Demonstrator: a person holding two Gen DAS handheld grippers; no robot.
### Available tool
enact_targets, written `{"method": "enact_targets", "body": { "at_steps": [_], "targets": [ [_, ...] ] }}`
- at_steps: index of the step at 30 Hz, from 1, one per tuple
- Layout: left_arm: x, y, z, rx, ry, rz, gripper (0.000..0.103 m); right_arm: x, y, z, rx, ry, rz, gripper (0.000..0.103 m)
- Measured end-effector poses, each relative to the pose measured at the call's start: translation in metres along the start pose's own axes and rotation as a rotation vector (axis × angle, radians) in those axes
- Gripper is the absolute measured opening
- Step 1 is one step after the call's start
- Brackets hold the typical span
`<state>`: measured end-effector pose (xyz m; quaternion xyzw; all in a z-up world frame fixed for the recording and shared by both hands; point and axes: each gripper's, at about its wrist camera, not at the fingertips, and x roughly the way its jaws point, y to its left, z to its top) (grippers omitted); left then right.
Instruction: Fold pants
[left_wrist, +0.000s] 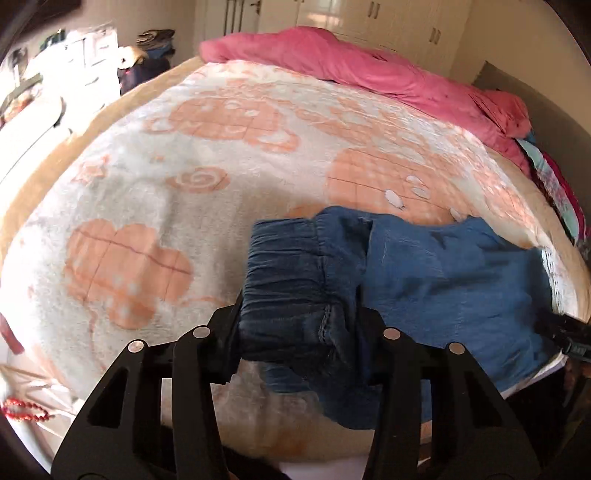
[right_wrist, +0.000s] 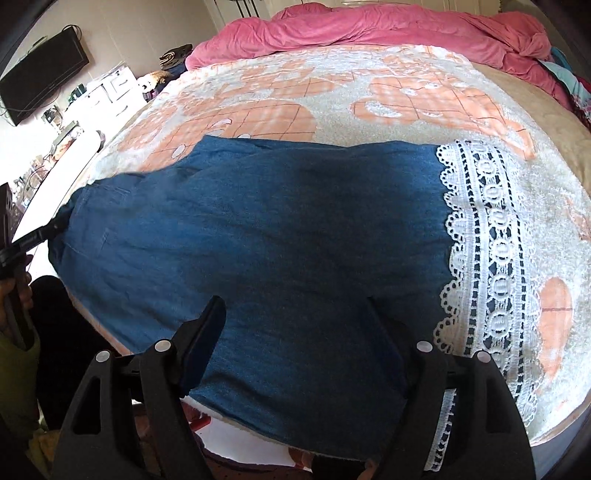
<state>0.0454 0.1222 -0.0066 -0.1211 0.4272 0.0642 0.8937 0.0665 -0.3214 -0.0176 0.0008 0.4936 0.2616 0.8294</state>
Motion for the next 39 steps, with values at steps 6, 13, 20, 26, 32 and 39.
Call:
{"method": "enact_targets", "body": {
  "at_steps": [6,13,20,26,32,39],
  "targets": [
    [0.005,0.005,0.0,-0.034,0.042,0.016,0.052,0.004,0.004,0.002,-0.012,0.009,-0.021,0.075],
    [-0.057,-0.035,-0.001,0.086,-0.129,-0.07,0.054,-0.02,0.013,0.003,-0.052,-0.108,0.027,0.075],
    [-0.012,-0.099,-0.02,0.259,0.015,-0.223,0.055,-0.037,0.078,-0.016,-0.36,-0.113,0.063,0.068],
    [0.029,-0.122,-0.021,0.343,0.112,-0.254,0.055,-0.014,0.116,-0.036,-0.595,0.028,-0.014,0.042],
    [0.051,-0.116,-0.031,0.324,0.121,-0.253,0.056,0.017,0.122,-0.04,-0.68,0.138,-0.064,0.002],
    [0.051,-0.112,-0.034,0.321,0.101,-0.283,0.059,0.03,0.12,-0.044,-0.679,0.211,-0.012,0.011]
  ]
}}
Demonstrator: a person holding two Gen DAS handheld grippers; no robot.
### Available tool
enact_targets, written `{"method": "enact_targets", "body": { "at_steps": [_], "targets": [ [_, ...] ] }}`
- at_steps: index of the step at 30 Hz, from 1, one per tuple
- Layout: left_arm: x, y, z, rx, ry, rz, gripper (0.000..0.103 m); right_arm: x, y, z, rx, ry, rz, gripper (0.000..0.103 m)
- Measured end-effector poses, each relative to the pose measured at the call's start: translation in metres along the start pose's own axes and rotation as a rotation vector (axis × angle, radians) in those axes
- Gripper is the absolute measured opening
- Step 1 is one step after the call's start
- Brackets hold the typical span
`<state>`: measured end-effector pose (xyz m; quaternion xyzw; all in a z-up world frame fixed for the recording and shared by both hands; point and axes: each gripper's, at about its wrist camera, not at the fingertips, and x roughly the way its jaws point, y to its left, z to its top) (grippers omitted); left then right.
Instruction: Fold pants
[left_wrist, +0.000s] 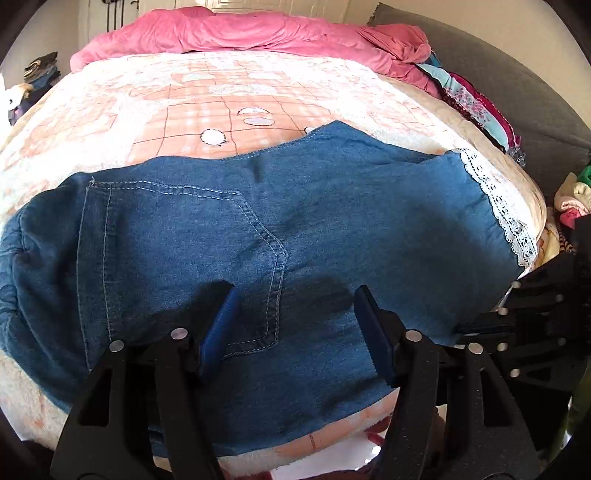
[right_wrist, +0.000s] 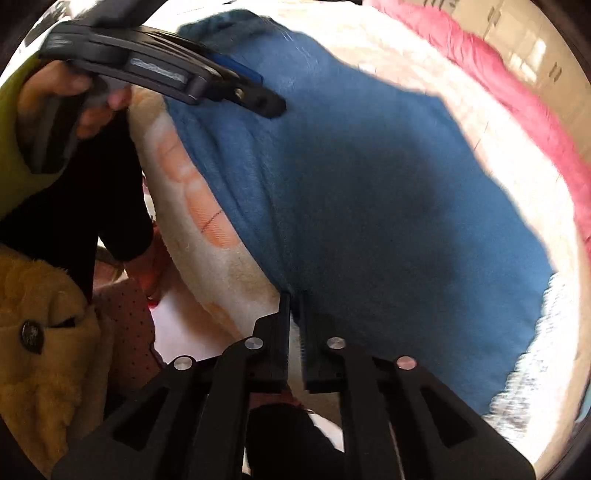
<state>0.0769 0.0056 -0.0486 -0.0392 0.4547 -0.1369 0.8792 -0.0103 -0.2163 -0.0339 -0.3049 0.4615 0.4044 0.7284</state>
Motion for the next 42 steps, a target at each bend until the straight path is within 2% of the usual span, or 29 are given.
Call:
{"method": "enact_targets", "body": {
  "at_steps": [1,2,4,8,9,10,13,15,19,22,23,28,29,32,34,35,36,37,38,42],
  "targets": [
    [0.0,0.0,-0.001,0.003,-0.005,-0.002,0.059,-0.002,0.0,0.001,0.007,-0.006,0.017,0.016],
    [-0.001,0.0,-0.001,0.007,-0.006,-0.004,0.059,-0.007,-0.003,0.001,0.031,-0.021,0.074,0.027],
    [-0.002,-0.001,-0.002,0.01,-0.019,-0.002,0.059,-0.017,-0.009,-0.003,0.054,-0.049,0.098,0.028],
    [-0.009,-0.005,-0.003,0.02,-0.042,0.004,0.059,-0.052,-0.036,-0.002,0.157,-0.172,0.108,0.03],
    [-0.013,-0.006,-0.002,0.016,-0.049,-0.006,0.059,-0.061,-0.048,-0.005,0.194,-0.203,0.098,0.034],
    [-0.016,-0.007,0.0,0.015,-0.058,-0.012,0.059,-0.067,-0.062,-0.005,0.23,-0.22,0.05,0.036],
    [-0.026,-0.012,0.013,0.014,-0.077,-0.034,0.059,-0.071,-0.093,-0.001,0.302,-0.219,-0.029,0.037],
    [-0.034,-0.017,0.022,0.028,-0.102,-0.028,0.061,-0.066,-0.124,-0.001,0.404,-0.219,-0.049,0.037],
    [-0.03,-0.025,0.047,0.076,-0.094,-0.004,0.064,-0.046,-0.147,-0.016,0.521,-0.184,-0.024,0.037],
    [-0.014,-0.03,0.077,0.088,-0.063,-0.031,0.067,-0.021,-0.141,-0.025,0.532,-0.083,-0.05,0.037],
    [-0.007,-0.033,0.086,0.094,-0.046,-0.034,0.067,-0.018,-0.141,-0.027,0.535,-0.077,-0.049,0.037],
    [0.043,-0.04,0.126,0.175,0.037,0.026,0.067,-0.024,-0.15,-0.037,0.574,-0.108,-0.016,0.037],
    [0.053,-0.039,0.131,0.181,0.049,0.024,0.067,-0.024,-0.151,-0.039,0.582,-0.113,-0.01,0.037],
    [0.08,-0.033,0.141,0.17,0.112,-0.046,0.067,-0.027,-0.154,-0.044,0.613,-0.128,0.012,0.039],
    [0.098,-0.032,0.142,0.176,0.153,-0.066,0.061,-0.029,-0.155,-0.045,0.623,-0.131,0.019,0.039],
    [0.105,-0.033,0.141,0.185,0.169,-0.079,0.041,-0.027,-0.159,-0.046,0.628,-0.131,0.023,0.039],
    [0.11,-0.034,0.14,0.19,0.167,-0.101,0.026,-0.026,-0.159,-0.046,0.632,-0.13,0.027,0.039],
    [0.11,-0.035,0.141,0.192,0.16,-0.121,0.019,-0.027,-0.159,-0.047,0.635,-0.128,0.028,0.039],
    [0.11,-0.035,0.141,0.184,0.158,-0.153,0.008,-0.027,-0.159,-0.047,0.637,-0.126,0.029,0.039],
    [0.1,-0.013,0.153,0.061,0.085,-0.239,0.005,-0.026,-0.161,-0.044,0.649,-0.119,0.032,0.039]
  ]
}}
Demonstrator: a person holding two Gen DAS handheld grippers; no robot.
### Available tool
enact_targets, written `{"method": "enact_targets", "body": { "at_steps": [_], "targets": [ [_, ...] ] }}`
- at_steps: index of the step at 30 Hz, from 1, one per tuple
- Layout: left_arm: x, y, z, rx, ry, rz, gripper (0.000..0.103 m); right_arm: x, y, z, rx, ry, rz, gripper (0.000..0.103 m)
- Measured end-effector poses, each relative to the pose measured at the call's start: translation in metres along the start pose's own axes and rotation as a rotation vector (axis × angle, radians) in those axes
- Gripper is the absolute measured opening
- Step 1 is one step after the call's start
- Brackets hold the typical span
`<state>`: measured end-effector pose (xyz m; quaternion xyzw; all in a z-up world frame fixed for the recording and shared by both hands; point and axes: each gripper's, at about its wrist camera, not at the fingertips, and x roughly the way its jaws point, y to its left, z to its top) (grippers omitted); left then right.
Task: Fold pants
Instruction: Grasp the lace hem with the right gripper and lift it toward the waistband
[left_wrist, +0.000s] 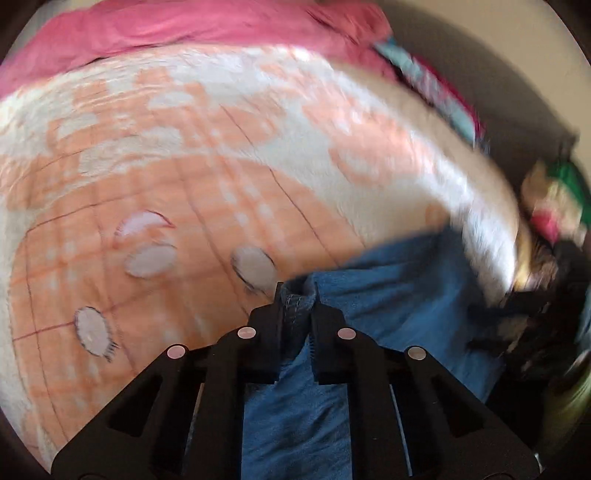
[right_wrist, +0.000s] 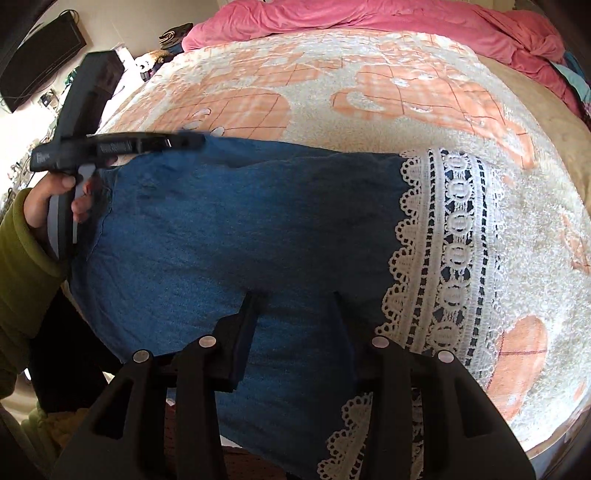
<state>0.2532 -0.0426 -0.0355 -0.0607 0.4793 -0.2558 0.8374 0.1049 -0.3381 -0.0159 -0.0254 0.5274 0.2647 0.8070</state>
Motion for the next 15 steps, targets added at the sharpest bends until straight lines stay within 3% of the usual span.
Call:
{"method": "enact_targets", "body": {
  "at_steps": [2,6,10,12,15],
  "targets": [
    [0.006,0.011,-0.002,-0.056,0.002,0.013,0.005,0.0,0.001,-0.001,0.0,0.004,-0.004,0.039],
    [0.019,-0.001,-0.009,-0.001,-0.013,0.101,0.007,0.005,0.003,0.003,-0.002,0.01,0.006,0.048],
    [0.007,-0.005,-0.007,0.015,-0.055,0.128,0.021,0.005,0.012,0.006,-0.035,-0.004,0.02,0.059],
    [-0.008,-0.003,-0.008,-0.008,-0.081,0.115,0.033,-0.006,0.005,0.007,-0.003,-0.061,0.051,0.059],
    [-0.026,-0.004,-0.008,-0.001,-0.118,0.14,0.038,-0.038,-0.026,0.009,0.119,-0.223,0.03,0.059]
  ]
}}
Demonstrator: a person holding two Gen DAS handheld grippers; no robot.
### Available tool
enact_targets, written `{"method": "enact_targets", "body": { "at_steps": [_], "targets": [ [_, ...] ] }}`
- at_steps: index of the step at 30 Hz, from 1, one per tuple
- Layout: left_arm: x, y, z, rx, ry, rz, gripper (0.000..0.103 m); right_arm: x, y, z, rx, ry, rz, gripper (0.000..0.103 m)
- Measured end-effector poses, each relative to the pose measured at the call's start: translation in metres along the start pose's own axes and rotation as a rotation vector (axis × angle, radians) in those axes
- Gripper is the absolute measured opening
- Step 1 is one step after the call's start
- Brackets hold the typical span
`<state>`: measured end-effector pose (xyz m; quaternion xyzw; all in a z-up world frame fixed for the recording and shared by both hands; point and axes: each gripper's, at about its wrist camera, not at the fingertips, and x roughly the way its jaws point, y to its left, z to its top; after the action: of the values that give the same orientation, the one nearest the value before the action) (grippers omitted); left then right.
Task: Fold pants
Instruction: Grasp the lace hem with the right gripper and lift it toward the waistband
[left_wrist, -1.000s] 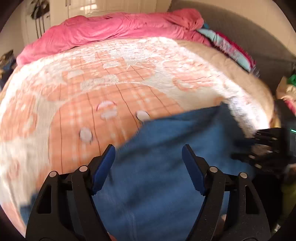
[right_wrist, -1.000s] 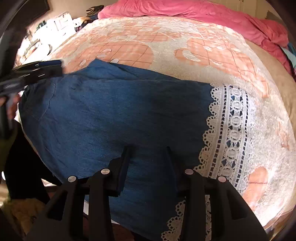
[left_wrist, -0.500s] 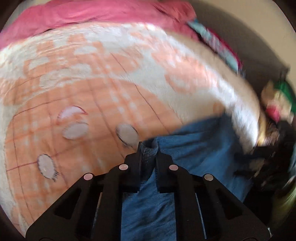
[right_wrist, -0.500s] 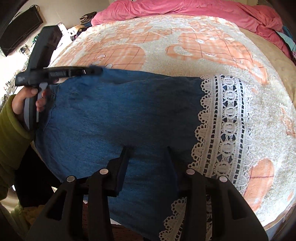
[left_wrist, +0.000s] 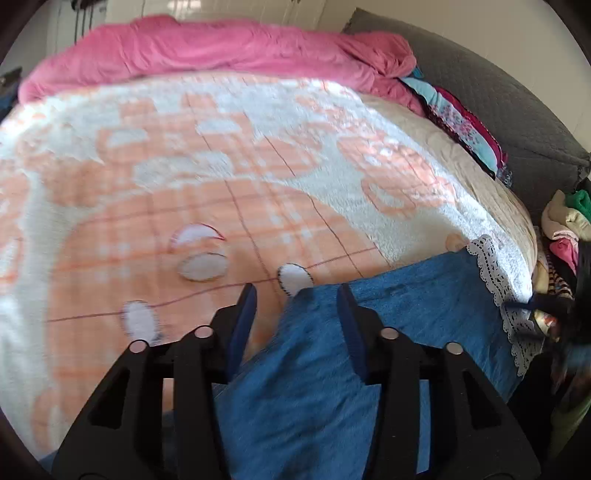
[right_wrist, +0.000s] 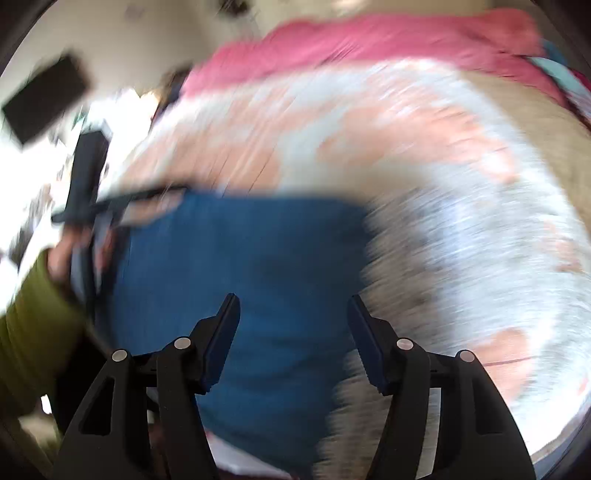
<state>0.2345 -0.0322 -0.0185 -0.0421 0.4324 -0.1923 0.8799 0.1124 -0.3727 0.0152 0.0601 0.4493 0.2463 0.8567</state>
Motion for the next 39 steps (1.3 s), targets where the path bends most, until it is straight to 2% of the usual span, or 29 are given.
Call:
{"method": "enact_targets", "body": {
  "at_steps": [2,4,7,9,11,14,17,19,21,24,26,28,29,32,34,35,36,37,39],
  "targets": [
    [-0.013,-0.001,-0.003,0.014,-0.01,0.041,0.038,-0.014,-0.02,0.009,0.038,-0.085,-0.097,0.063],
    [-0.023,-0.005,-0.006,0.008,-0.012,0.008,0.038,-0.015,-0.04,0.021,0.059,-0.092,-0.187,0.064],
    [-0.031,-0.018,-0.013,0.038,-0.013,0.002,0.041,0.003,-0.069,0.038,0.128,-0.044,-0.153,0.064],
    [-0.029,-0.028,-0.021,0.062,-0.004,0.016,0.047,0.021,-0.077,0.049,0.127,0.002,-0.152,0.06],
    [-0.02,-0.028,-0.03,0.055,0.023,0.048,0.05,0.035,-0.077,0.058,0.082,0.038,-0.173,0.052],
    [0.002,-0.018,-0.041,0.035,0.081,0.096,0.05,0.054,-0.079,0.06,0.073,0.078,-0.125,0.042],
    [0.009,-0.013,-0.043,0.02,0.086,0.091,0.051,0.058,-0.066,0.052,0.006,0.091,-0.145,0.04],
    [0.008,-0.013,-0.042,0.02,0.078,0.092,0.051,0.06,-0.057,0.048,-0.041,0.087,-0.163,0.031],
    [0.007,-0.012,-0.042,0.015,0.07,0.092,0.051,0.057,-0.048,0.045,-0.083,0.073,-0.186,0.021],
    [0.0,-0.01,-0.04,-0.01,0.031,0.115,0.051,0.039,-0.028,0.05,-0.169,-0.033,-0.253,0.019],
    [-0.003,-0.01,-0.04,-0.026,0.005,0.126,0.052,0.027,-0.023,0.061,-0.193,-0.099,-0.292,0.019],
    [-0.004,-0.009,-0.04,-0.03,-0.019,0.179,0.055,0.031,-0.027,0.074,-0.206,-0.098,-0.337,0.019],
    [-0.001,-0.006,-0.04,-0.039,-0.017,0.199,0.056,0.041,-0.032,0.079,-0.204,-0.073,-0.336,0.019],
    [0.006,0.003,-0.042,-0.074,0.006,0.189,0.059,0.086,-0.044,0.075,-0.233,0.069,-0.367,0.02],
    [0.007,0.003,-0.041,-0.071,0.003,0.198,0.06,0.098,-0.045,0.067,-0.266,0.079,-0.38,0.023],
    [0.008,0.002,-0.041,-0.065,0.001,0.207,0.062,0.095,-0.045,0.068,-0.262,0.065,-0.378,0.026],
    [0.009,0.001,-0.04,-0.059,-0.002,0.216,0.064,0.09,-0.047,0.069,-0.246,0.046,-0.38,0.043],
    [0.01,0.002,-0.041,-0.059,-0.003,0.216,0.064,0.083,-0.05,0.07,-0.22,0.021,-0.388,0.049],
    [0.009,0.004,-0.041,-0.066,-0.007,0.208,0.064,0.065,-0.06,0.069,-0.152,-0.024,-0.359,0.051]
  ]
}}
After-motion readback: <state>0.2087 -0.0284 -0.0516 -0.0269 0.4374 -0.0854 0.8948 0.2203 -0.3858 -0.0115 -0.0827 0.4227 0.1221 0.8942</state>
